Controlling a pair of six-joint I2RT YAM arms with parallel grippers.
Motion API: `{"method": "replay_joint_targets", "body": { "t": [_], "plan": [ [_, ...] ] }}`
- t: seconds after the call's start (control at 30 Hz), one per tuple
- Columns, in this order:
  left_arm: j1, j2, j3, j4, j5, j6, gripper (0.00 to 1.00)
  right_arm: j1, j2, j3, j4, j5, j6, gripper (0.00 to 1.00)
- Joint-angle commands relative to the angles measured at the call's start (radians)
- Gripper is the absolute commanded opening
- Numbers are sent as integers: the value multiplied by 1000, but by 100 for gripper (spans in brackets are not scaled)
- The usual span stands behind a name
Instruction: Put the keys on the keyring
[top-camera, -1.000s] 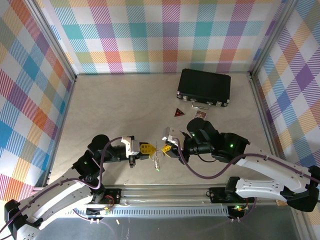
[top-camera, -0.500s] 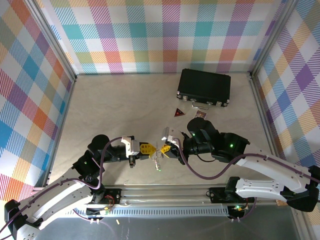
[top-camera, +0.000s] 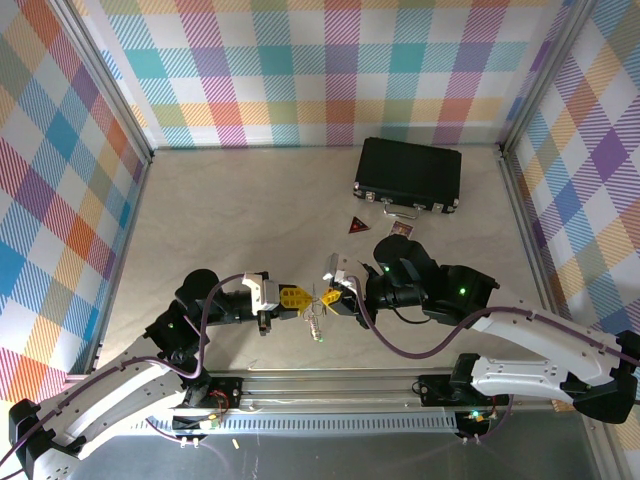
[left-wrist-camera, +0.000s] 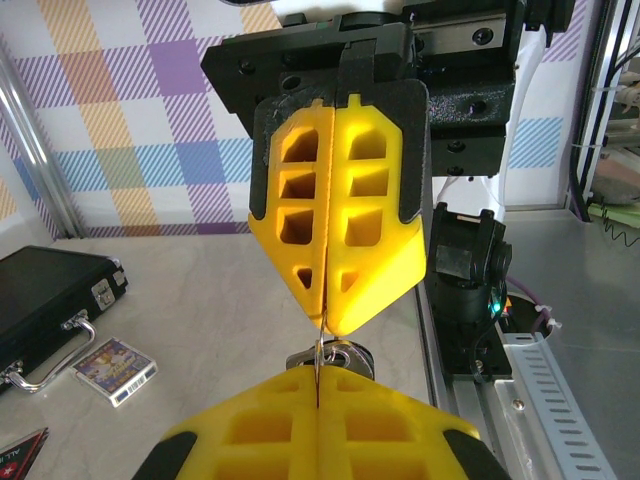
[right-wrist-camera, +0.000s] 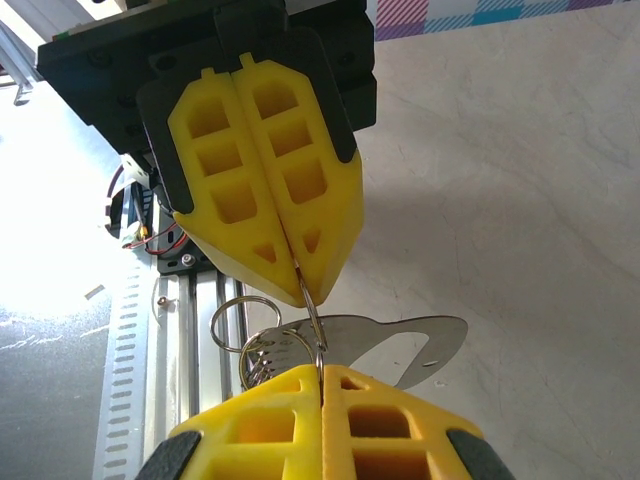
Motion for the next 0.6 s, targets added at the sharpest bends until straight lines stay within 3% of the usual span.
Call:
{"method": "replay_joint_targets", "body": {
  "t": [0.0, 0.57],
  "plan": [
    [-12, -19, 16, 28, 11, -10, 0, 3, 6, 22, 37, -10, 1, 0],
    [-12, -15, 17, 27, 18, -10, 0, 2, 17, 36, 48, -15, 6, 0]
  ]
}}
